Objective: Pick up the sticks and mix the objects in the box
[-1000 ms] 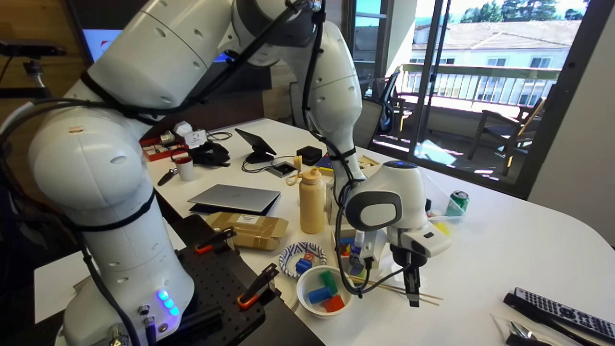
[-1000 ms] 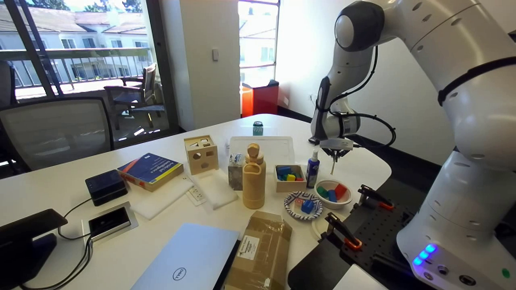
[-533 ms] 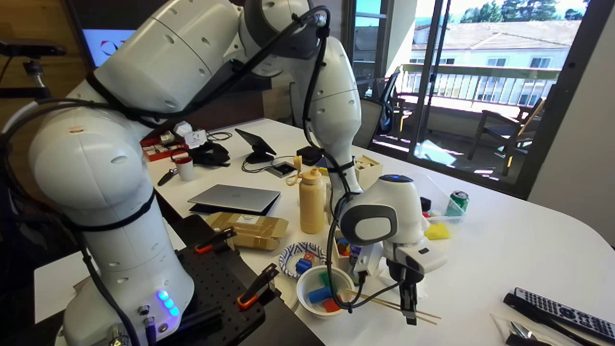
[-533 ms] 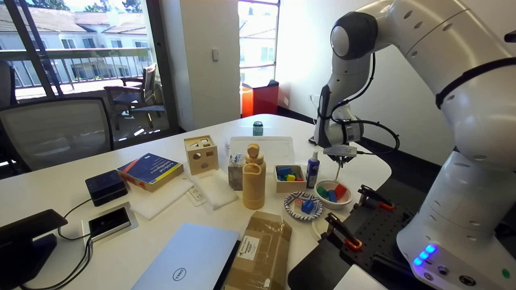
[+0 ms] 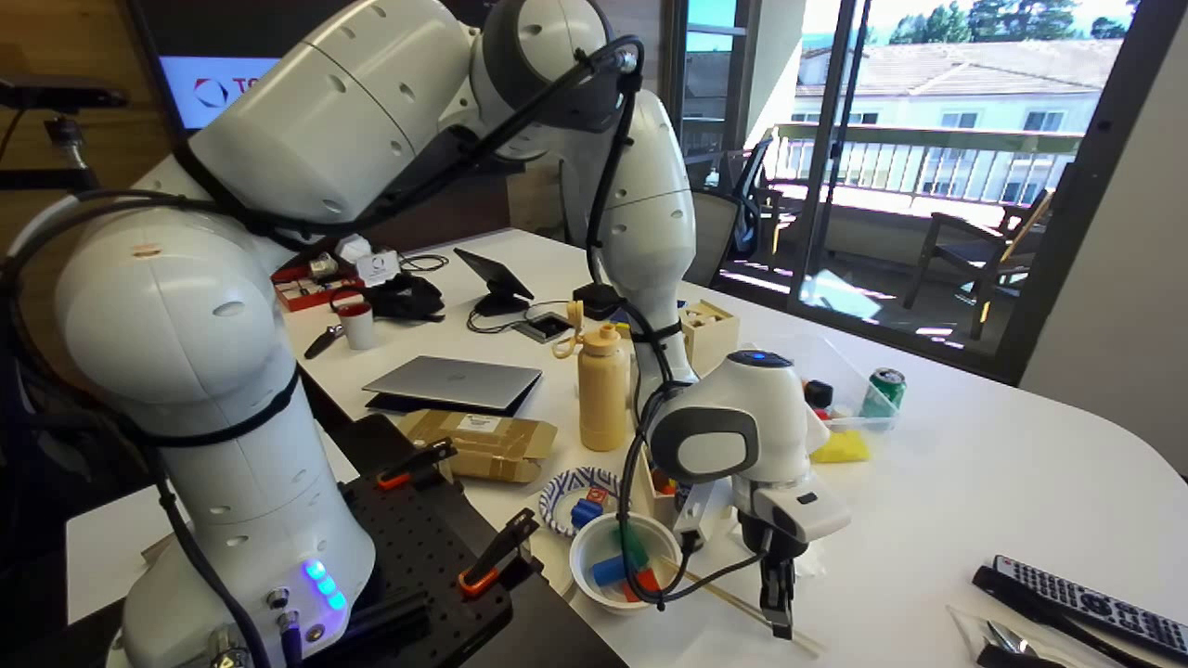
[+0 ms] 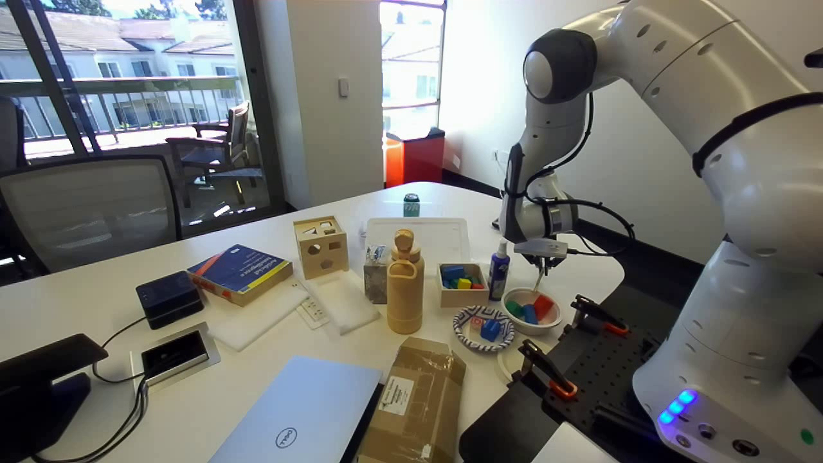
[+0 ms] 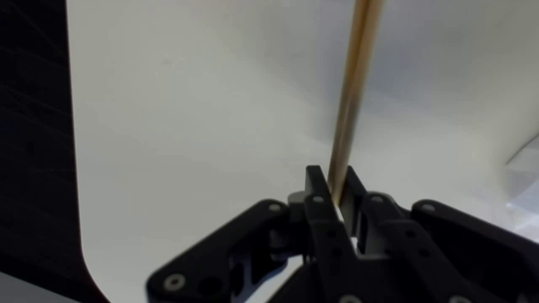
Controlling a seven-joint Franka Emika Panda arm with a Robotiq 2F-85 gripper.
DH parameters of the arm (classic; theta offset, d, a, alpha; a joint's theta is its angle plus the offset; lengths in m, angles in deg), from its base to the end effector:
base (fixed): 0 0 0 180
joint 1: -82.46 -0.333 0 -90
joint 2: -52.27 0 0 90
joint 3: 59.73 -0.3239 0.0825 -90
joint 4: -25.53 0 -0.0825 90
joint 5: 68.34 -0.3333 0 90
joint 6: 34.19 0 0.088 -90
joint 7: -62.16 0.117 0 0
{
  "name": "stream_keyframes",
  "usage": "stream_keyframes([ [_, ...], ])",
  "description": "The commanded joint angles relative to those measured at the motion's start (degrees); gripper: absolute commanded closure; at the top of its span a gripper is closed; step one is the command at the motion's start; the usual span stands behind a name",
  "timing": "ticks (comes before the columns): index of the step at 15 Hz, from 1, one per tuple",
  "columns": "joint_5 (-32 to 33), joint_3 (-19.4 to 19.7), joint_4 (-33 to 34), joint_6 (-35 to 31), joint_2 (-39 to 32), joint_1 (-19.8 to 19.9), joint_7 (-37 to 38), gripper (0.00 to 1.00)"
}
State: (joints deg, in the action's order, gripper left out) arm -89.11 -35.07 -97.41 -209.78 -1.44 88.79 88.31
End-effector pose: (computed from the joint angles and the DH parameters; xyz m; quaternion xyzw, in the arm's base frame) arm 0.4249 -0.3038 0.0613 0.8184 -0.5525 0.0501 0.1498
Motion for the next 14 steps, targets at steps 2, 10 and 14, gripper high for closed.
stream_keyframes([
  [2, -1.2, -0.6, 0.6, 0.1, 0.1, 0.7, 1.0, 0.45],
  [10, -1.4, -0.1, 0.3, -0.4, 0.7, -0.3, 1.3, 0.00],
  [14, -1.1, 1.1, -0.7, 0.0, 2.2, -1.5, 1.1, 0.00],
])
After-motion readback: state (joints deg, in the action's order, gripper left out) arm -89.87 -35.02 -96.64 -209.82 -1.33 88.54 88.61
